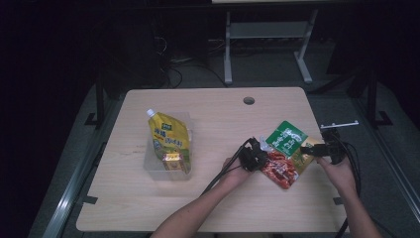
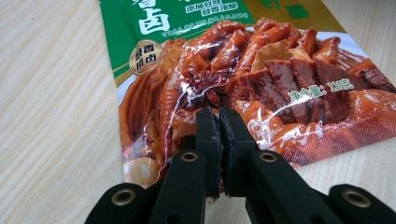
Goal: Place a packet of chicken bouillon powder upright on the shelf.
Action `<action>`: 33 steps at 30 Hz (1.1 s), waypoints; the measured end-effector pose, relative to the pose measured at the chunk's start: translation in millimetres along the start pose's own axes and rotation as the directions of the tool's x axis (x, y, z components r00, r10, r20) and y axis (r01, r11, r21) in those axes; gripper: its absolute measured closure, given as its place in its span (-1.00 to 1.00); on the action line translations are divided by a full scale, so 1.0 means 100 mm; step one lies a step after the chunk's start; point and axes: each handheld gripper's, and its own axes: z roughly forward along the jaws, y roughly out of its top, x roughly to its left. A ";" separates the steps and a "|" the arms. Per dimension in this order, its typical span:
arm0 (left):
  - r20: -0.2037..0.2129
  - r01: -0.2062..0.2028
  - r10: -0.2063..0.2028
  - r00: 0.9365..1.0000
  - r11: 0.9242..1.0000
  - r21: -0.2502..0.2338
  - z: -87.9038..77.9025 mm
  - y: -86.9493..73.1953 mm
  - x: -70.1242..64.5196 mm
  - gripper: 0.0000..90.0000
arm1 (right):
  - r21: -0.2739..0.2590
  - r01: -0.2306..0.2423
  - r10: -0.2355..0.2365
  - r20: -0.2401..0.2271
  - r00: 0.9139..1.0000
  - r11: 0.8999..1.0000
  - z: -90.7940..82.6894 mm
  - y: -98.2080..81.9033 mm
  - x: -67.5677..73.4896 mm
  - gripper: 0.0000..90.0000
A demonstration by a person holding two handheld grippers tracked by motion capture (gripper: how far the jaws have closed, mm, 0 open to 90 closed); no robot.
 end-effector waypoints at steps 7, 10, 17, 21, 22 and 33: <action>-0.010 -0.022 0.023 1.000 0.999 0.023 0.02 0.02 -0.02 0.95 | 0.010 -0.063 0.063 0.030 0.998 0.998 0.03 -0.01 -0.11 -0.26; -0.014 -0.025 0.025 1.000 0.999 0.035 0.02 0.02 -0.03 0.94 | 0.012 -0.082 0.081 0.040 0.996 0.997 0.03 -0.02 -0.15 -0.26; -0.026 -0.038 0.039 0.999 0.998 0.042 0.02 0.03 -0.06 0.94 | 0.032 -0.106 0.104 0.053 0.993 0.994 0.07 -0.03 -0.23 -0.25; -0.027 -0.038 0.040 0.999 0.998 0.045 0.02 0.03 -0.06 0.94 | 0.047 -0.129 0.126 0.056 0.990 0.991 0.08 -0.03 -0.24 -0.23; -0.028 -0.041 0.042 0.999 0.998 0.045 0.02 0.03 -0.06 0.93 | 0.046 -0.137 0.135 0.057 0.989 0.989 0.08 -0.04 -0.25 -0.23; -0.034 -0.048 0.050 0.998 0.998 0.049 0.03 0.04 -0.07 0.93 | 0.047 -0.176 0.174 0.042 0.984 0.983 0.09 -0.05 -0.33 -0.16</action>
